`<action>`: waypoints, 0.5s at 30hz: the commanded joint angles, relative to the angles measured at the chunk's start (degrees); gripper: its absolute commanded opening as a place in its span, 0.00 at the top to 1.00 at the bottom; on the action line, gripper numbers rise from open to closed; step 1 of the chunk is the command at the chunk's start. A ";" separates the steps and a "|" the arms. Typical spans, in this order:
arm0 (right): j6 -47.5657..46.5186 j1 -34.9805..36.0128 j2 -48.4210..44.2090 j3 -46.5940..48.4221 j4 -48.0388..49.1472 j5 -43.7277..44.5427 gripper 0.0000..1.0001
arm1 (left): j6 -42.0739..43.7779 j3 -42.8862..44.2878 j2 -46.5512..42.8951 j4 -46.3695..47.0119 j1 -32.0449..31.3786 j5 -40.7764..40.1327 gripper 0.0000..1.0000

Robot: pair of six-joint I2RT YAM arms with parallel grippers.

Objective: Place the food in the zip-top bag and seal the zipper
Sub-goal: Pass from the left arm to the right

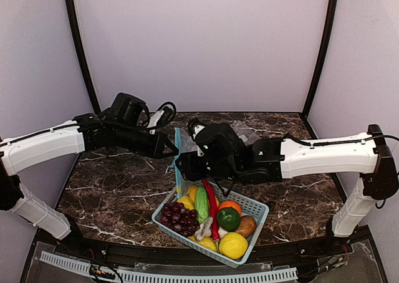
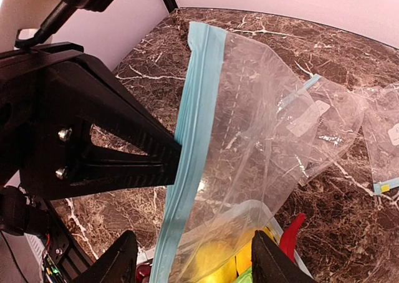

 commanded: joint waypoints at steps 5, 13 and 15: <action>-1.01 0.94 2.32 4.17 -1.70 2.37 0.38 | 0.48 -1.04 -2.31 -0.83 0.00 -0.60 0.99; 0.17 0.89 7.14 8.99 -8.57 7.25 0.43 | 0.41 -1.22 -2.73 -1.12 -0.04 -0.89 0.99; 0.39 0.89 7.63 9.68 -9.85 8.37 0.47 | 0.41 -1.26 -2.73 -1.18 -0.02 -1.05 0.99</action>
